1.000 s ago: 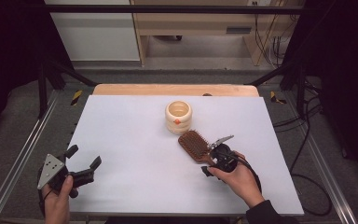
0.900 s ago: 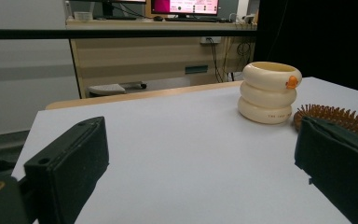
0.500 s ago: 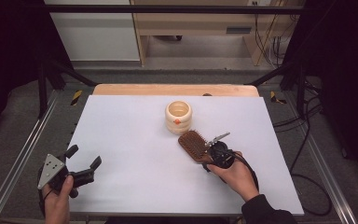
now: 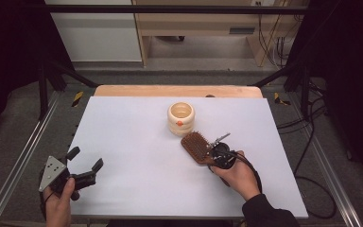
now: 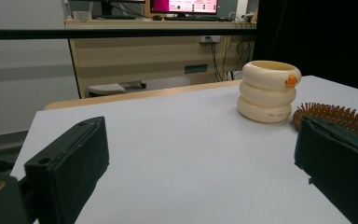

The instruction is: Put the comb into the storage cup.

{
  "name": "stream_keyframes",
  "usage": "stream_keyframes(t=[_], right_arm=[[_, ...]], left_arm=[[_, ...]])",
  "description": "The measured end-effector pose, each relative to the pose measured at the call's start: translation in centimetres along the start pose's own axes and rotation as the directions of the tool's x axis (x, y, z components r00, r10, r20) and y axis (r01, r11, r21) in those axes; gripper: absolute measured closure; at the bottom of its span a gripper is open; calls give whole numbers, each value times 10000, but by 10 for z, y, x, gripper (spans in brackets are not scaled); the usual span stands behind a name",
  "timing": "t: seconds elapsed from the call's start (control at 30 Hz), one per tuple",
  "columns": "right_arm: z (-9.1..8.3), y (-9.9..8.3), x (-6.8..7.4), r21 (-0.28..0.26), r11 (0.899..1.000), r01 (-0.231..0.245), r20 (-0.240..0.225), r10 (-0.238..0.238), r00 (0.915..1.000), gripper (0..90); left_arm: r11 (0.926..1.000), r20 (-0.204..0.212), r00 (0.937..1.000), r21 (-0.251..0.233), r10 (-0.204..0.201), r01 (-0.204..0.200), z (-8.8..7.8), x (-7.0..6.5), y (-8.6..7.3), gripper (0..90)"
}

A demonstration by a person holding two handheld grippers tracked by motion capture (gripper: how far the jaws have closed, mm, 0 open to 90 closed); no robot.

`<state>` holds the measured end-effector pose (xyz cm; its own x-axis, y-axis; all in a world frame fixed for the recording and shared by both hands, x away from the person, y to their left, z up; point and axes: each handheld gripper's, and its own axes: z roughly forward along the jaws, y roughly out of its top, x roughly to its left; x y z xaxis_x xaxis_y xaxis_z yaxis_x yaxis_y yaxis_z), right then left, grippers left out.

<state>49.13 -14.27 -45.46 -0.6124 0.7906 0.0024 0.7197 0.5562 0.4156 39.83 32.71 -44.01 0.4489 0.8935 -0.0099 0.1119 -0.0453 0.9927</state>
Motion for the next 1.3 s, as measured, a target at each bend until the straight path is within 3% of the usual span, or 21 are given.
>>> stream_keyframes(t=[0.23,0.47,0.83,1.0,1.1,1.17,1.2,1.3], right_arm=[[0,4,-3,303,9994,-162,-144,166,9998,716],[0,7,-3,513,9987,55,-101,-50,9999,727],[-5,-6,0,221,9997,102,-163,-98,9998,728],[-11,-17,0,-156,9997,164,-221,-168,9996,729],[-18,-23,0,-673,9975,199,-233,-215,9995,729],[-27,-27,0,-1415,9898,173,-276,-215,9994,728],[-27,-27,0,-1415,9898,173,-276,-215,9994,728],[-34,-29,1,-2128,9770,100,-288,-165,9994,729]], left_arm=[[10000,-1,10000,21,6,-6,0,0,0,31],[10000,-4,10000,-6,-7,7,0,0,0,31],[10000,-74,10000,-35,-58,58,0,1,0,32],[10000,-42,10000,-48,-84,84,-1,-1,2,32],[9999,96,9999,-12,-116,116,-1,-6,5,31],[9996,377,9989,-39,-268,270,3,-13,13,31],[9996,377,9989,-39,-268,270,3,-13,13,31],[9997,803,9965,-60,-248,254,10,-23,25,31]])
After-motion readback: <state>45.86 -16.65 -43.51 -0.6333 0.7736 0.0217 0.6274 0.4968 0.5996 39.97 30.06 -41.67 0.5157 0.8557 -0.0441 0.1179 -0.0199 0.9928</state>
